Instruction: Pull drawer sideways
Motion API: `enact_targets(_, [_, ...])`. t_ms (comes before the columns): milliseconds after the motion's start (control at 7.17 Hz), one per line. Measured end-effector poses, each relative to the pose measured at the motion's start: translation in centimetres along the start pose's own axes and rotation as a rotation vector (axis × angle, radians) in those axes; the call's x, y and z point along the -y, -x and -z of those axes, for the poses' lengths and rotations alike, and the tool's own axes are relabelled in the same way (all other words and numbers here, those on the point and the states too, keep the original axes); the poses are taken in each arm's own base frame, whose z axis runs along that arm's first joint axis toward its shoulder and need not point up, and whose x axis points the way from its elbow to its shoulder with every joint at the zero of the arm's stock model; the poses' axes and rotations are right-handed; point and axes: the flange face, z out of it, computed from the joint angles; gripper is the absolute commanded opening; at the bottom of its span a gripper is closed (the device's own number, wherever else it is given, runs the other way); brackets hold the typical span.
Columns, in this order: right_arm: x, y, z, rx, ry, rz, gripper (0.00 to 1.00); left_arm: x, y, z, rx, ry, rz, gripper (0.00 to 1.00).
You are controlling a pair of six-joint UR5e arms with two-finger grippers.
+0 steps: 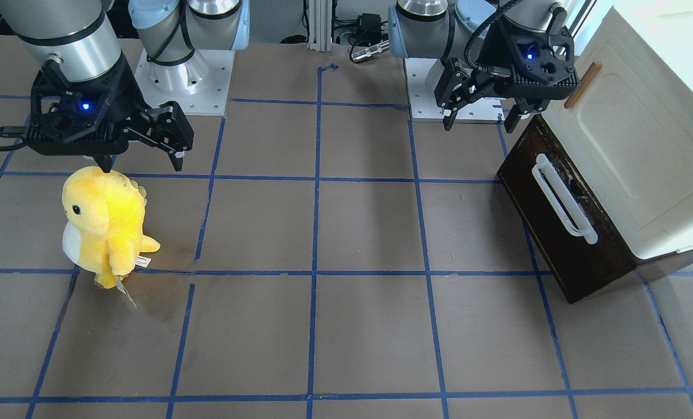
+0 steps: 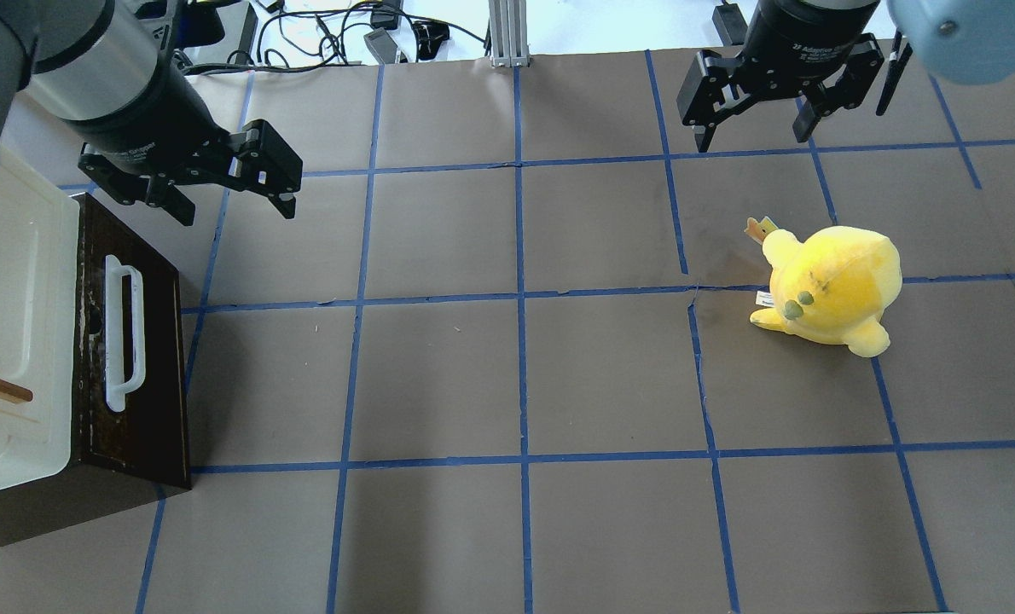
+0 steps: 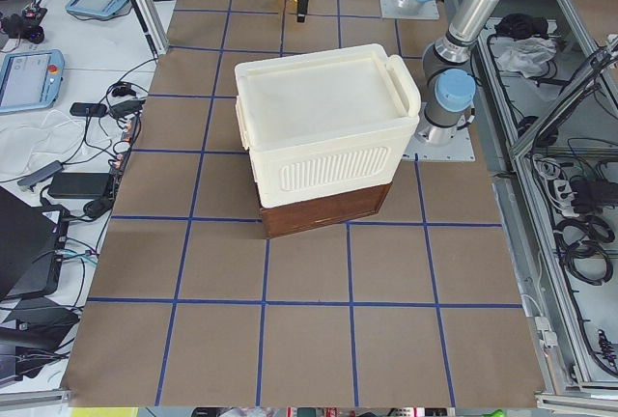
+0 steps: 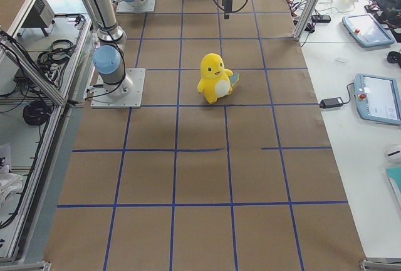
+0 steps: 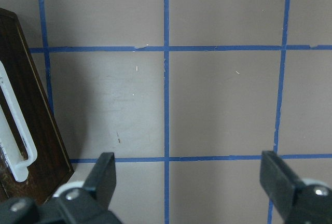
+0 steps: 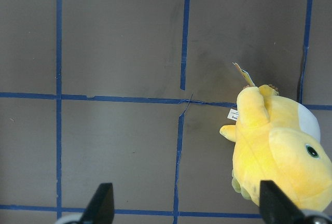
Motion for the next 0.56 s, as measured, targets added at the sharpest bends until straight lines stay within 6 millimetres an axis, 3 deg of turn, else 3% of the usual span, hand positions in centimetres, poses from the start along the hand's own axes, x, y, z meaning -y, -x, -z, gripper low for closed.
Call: enact_targets(558, [0.0, 0.0, 0.0, 0.0, 0.0, -0.001, 1.0, 1.03, 0.21, -0.61, 0.017, 0.004, 0.024, 1.0])
